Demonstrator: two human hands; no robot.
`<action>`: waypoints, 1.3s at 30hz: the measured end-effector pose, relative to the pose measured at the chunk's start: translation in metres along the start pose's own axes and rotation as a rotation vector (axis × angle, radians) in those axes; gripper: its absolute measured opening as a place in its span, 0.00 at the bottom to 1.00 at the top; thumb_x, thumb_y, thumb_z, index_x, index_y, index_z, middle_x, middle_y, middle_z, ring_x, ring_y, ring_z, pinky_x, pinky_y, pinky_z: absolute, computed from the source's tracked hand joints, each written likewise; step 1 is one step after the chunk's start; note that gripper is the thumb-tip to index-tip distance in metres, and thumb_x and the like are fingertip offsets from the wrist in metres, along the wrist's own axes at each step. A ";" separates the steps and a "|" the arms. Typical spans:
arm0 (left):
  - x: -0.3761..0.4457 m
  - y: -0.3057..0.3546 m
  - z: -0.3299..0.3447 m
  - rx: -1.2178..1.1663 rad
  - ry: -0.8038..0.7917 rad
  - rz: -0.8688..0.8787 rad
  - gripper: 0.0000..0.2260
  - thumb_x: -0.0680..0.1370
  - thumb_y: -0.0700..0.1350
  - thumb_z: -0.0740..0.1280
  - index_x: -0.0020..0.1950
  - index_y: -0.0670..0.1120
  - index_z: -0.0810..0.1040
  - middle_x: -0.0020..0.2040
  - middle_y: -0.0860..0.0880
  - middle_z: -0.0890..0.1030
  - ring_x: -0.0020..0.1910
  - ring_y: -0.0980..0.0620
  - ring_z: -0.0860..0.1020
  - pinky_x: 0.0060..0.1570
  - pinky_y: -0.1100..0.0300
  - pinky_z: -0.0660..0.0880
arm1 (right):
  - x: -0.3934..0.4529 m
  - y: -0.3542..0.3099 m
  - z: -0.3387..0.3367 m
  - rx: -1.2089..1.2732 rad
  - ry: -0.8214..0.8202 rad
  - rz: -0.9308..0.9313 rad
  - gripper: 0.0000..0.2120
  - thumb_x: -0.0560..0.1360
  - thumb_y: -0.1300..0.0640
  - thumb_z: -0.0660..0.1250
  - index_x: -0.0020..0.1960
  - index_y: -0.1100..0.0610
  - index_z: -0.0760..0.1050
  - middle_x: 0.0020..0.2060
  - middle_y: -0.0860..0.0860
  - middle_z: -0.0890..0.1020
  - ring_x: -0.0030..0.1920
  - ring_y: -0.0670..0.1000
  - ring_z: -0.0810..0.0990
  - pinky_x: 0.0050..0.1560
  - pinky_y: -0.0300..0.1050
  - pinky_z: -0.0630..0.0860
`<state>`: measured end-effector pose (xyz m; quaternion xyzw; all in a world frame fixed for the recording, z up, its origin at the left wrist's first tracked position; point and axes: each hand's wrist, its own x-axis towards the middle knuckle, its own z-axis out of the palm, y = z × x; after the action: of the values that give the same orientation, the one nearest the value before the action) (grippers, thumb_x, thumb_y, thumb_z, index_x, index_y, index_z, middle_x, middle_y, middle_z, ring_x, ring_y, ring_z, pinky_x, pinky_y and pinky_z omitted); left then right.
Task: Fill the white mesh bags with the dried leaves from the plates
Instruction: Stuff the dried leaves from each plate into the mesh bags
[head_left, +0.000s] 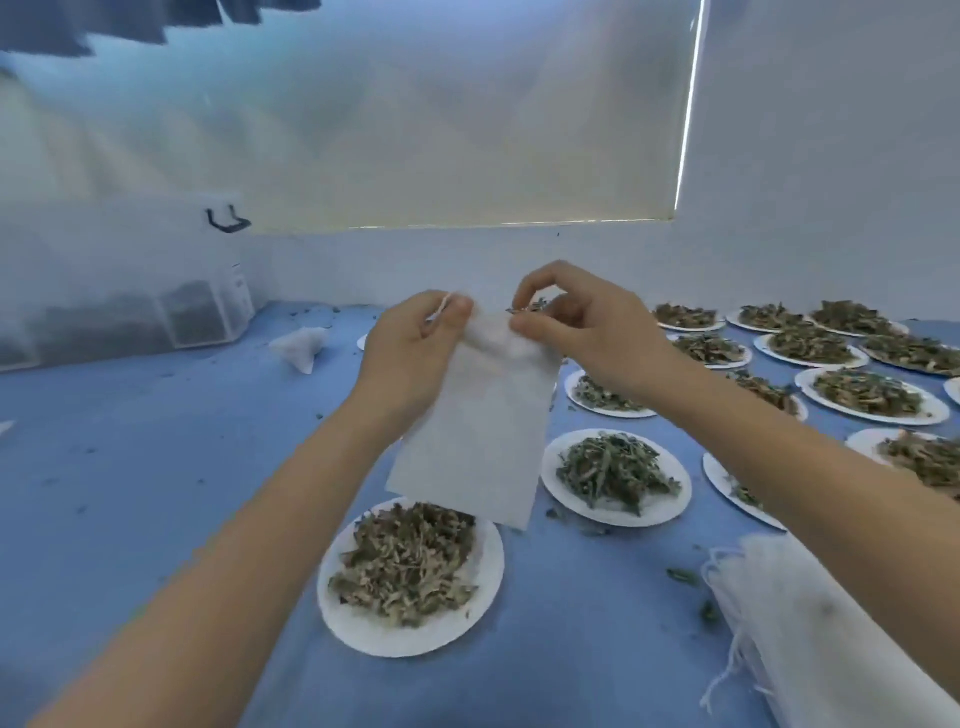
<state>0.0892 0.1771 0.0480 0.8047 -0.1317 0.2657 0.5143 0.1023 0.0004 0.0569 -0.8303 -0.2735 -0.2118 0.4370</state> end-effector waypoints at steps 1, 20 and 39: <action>0.003 -0.007 -0.007 0.000 0.006 -0.022 0.12 0.80 0.49 0.59 0.43 0.44 0.78 0.38 0.51 0.77 0.39 0.53 0.75 0.39 0.64 0.70 | 0.006 -0.001 0.010 -0.035 -0.012 -0.025 0.02 0.73 0.49 0.69 0.43 0.43 0.76 0.33 0.46 0.80 0.31 0.41 0.74 0.34 0.31 0.68; 0.035 -0.062 -0.013 0.109 0.046 -0.016 0.08 0.78 0.50 0.63 0.40 0.59 0.77 0.39 0.54 0.81 0.44 0.54 0.77 0.47 0.58 0.71 | 0.054 0.009 0.083 -0.205 -0.113 -0.008 0.13 0.74 0.51 0.69 0.35 0.52 0.69 0.26 0.43 0.71 0.29 0.43 0.69 0.32 0.34 0.64; 0.037 -0.068 -0.014 0.742 0.029 0.494 0.14 0.75 0.38 0.61 0.58 0.40 0.78 0.52 0.44 0.81 0.53 0.42 0.77 0.56 0.55 0.64 | 0.057 0.010 0.081 0.449 -0.218 0.373 0.13 0.80 0.58 0.59 0.48 0.67 0.77 0.45 0.61 0.83 0.49 0.60 0.81 0.58 0.62 0.74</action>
<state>0.1487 0.2219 0.0224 0.8754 -0.2086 0.4211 0.1136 0.1612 0.0794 0.0415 -0.7668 -0.2016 0.0282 0.6087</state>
